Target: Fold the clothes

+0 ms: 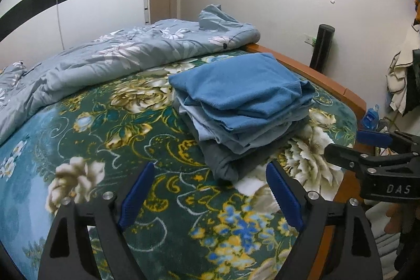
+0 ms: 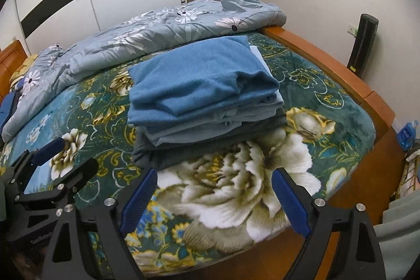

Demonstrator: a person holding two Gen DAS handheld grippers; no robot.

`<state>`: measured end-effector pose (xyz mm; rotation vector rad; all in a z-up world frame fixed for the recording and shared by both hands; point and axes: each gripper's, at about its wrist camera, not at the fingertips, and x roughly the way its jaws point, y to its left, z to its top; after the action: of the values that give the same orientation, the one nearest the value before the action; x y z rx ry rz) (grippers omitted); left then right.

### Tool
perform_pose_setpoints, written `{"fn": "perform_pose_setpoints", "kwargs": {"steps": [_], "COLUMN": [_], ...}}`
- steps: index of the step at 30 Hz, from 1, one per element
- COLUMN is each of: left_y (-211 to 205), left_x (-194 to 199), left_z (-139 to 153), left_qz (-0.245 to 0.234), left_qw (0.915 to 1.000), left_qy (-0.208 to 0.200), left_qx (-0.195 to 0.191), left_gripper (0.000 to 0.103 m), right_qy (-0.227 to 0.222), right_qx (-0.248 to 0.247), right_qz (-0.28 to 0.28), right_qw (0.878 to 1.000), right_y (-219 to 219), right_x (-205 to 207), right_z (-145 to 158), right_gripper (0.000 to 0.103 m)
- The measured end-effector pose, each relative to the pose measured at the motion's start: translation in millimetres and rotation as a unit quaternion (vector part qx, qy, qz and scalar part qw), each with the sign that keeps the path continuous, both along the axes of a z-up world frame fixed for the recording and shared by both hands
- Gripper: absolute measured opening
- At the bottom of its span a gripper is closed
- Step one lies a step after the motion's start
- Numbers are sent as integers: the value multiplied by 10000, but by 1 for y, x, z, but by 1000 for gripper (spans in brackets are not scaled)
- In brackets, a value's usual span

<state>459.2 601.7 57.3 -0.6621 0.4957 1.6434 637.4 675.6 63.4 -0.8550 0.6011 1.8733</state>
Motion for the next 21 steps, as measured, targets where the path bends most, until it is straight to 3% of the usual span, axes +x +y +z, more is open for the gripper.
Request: {"fn": "perform_pose_setpoints", "kwargs": {"steps": [12,21], "left_y": [-25,-39], "left_x": [5,12], "left_z": [1,5], "left_qz": [283,218], "left_qw": [9995,9994], "left_qy": [106,229], "left_qx": [-65,-113], "left_gripper": [88,88], "right_qy": [-136,-144], "right_qx": [8,-23], "right_qz": [62,117], "right_qw": [9999,9998], "right_y": [-27,-42], "right_x": [1,0], "right_z": [3,7], "right_gripper": [91,91]}}
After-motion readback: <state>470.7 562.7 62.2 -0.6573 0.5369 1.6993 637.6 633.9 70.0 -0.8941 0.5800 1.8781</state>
